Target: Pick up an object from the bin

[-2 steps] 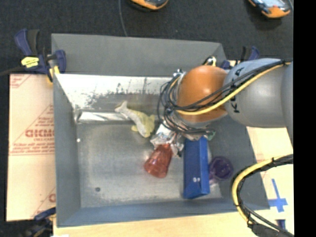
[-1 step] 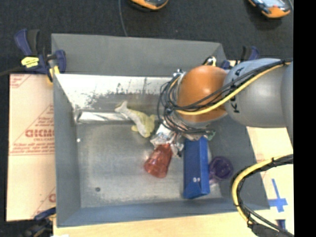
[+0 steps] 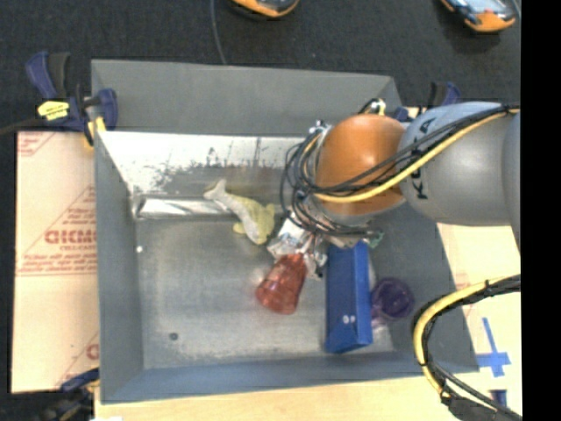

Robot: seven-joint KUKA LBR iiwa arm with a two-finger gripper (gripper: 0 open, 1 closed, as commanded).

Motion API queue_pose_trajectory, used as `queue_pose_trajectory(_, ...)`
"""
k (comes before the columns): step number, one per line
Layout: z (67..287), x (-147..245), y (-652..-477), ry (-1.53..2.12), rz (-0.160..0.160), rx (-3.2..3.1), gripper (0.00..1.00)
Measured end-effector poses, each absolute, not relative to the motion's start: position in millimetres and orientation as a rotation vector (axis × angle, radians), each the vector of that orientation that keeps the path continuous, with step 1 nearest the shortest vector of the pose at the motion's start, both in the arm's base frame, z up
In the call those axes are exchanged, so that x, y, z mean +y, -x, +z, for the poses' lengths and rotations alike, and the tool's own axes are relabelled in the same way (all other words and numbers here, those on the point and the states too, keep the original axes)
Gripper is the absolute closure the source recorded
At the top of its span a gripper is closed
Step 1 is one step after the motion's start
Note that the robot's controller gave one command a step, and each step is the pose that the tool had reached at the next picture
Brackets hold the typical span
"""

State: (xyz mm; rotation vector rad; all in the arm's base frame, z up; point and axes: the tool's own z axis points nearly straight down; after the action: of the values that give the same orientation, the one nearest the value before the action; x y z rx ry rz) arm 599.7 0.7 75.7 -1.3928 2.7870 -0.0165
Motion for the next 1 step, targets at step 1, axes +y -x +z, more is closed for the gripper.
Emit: queue_pose_trajectory(1,82.2,0.5,-600.3,1.388,-0.018,2.786,1.0)
